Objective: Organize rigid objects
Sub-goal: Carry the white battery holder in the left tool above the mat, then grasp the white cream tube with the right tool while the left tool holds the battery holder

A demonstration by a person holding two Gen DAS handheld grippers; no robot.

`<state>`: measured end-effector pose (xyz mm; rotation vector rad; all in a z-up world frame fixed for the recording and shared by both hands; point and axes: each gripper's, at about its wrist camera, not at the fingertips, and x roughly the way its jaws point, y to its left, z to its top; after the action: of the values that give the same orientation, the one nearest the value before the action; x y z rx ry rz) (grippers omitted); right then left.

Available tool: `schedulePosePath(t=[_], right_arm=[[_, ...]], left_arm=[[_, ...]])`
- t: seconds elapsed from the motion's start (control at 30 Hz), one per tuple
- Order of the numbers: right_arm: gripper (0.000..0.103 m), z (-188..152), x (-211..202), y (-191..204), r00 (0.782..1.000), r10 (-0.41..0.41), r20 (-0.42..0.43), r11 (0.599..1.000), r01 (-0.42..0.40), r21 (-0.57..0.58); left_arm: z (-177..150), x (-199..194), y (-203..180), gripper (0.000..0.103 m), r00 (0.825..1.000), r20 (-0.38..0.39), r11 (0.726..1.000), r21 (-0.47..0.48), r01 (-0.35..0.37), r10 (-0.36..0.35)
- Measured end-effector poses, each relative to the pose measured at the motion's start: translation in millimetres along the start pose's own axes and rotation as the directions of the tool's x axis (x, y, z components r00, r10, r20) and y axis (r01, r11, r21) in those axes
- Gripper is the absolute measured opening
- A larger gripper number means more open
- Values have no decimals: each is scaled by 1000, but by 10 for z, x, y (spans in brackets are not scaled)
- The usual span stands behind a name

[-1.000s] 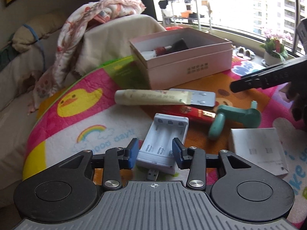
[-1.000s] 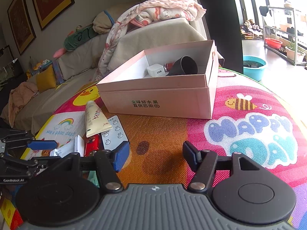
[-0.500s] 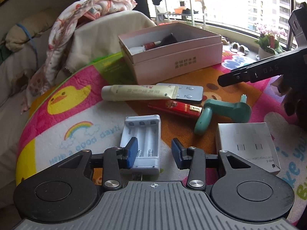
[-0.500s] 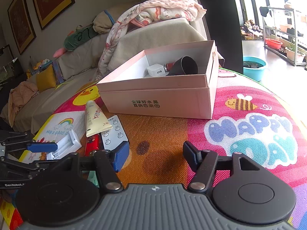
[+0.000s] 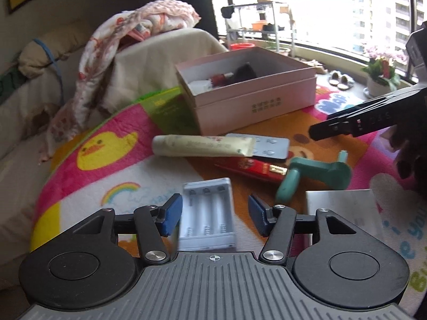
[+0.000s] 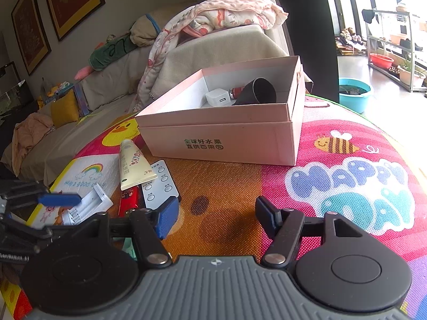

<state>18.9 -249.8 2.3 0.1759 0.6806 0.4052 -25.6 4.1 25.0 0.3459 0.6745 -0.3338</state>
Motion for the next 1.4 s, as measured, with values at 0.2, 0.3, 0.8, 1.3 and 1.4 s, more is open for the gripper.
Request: schedulePosePath(t=[0.2,0.3,0.8,1.3,1.4], right_arm=[[67,3,3,12,1000,3,-2,1000,-3,-5],[76,12,14,22,1000,17,-10,1000,-17,-16],[78,456,225,675,994,52,-100,967,-75,-243],[32,673,1258,1399,964,-40,-262,922,-65,-381],[20,660,1106,1289,957,-50,-286,942,-50,-331]], left_arm=[[-62,159,126,60,999,-47,996,-86,16,-21],[-67,219,234,61,997,-44,980,-194,50,-60],[-275,61,311,53,1000,18,959,-283,12,-8],[-441,-58,442,53,999,52,937,-348,11,8],[-450,-65,453,53,998,56,935,-355,15,5]])
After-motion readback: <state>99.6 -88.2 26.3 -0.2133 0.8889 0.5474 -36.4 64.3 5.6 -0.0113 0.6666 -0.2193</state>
